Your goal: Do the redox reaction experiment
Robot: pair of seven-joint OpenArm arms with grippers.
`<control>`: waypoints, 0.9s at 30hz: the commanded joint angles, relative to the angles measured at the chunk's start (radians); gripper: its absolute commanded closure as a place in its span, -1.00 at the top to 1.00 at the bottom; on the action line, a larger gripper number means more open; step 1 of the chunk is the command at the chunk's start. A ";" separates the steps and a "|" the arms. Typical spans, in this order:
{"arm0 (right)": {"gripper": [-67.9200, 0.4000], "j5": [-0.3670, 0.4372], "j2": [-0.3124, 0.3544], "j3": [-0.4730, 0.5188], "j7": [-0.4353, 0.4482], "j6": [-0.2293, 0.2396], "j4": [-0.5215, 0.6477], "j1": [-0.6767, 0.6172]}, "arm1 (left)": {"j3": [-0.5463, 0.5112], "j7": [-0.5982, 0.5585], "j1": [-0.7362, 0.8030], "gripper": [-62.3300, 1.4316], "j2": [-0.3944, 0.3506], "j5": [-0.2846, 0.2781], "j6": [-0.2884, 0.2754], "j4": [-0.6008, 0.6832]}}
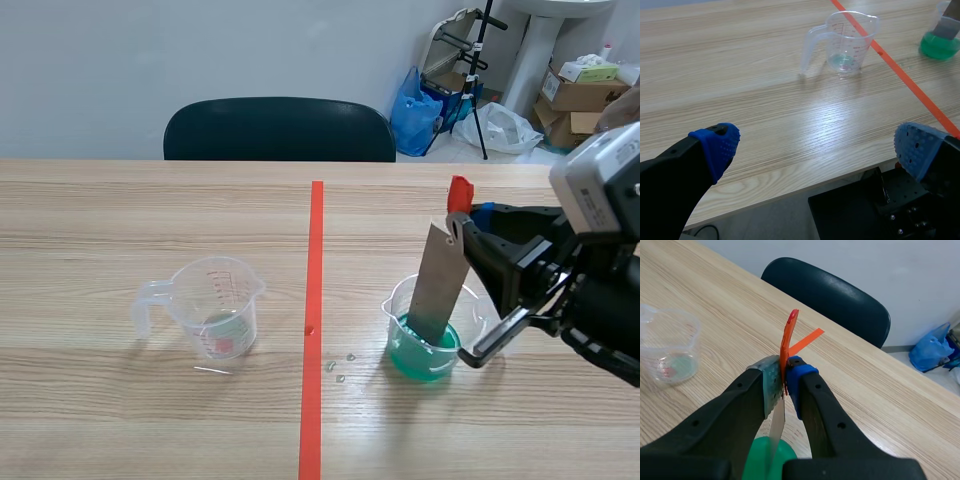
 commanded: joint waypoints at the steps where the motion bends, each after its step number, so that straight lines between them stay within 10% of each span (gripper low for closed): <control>1: -0.95 0.009 0.008 -0.006 0.030 0.000 0.006 0.012 | -0.003 -0.013 0.001 1.00 0.002 -0.011 -0.003 0.004; 27: -0.95 -0.020 0.007 -0.031 0.145 0.007 -0.152 0.045 | -0.003 -0.008 0.001 1.00 0.002 -0.011 -0.003 0.004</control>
